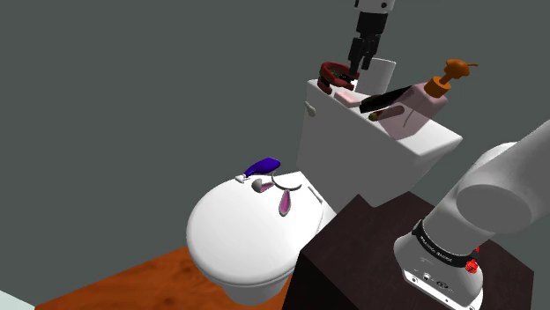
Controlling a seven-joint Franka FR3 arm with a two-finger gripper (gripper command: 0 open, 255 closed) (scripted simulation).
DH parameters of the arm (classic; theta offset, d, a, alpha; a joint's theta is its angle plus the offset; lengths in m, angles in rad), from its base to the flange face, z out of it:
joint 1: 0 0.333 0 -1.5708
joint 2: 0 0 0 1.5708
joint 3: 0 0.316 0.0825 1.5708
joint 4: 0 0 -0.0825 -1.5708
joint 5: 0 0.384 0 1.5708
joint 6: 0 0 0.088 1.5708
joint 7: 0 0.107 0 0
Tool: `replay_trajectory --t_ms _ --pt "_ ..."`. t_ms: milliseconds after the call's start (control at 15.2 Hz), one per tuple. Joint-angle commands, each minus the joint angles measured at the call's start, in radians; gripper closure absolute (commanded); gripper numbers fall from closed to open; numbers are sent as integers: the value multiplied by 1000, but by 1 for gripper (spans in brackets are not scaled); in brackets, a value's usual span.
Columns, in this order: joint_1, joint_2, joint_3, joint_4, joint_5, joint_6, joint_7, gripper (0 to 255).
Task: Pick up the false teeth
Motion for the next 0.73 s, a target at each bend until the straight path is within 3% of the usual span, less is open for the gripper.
replay_trajectory --t_ms 0,660 --pt "-5 70 -22 62 9 17 -41 0" --pt "-71 449 -96 471 118 9 -238 0"
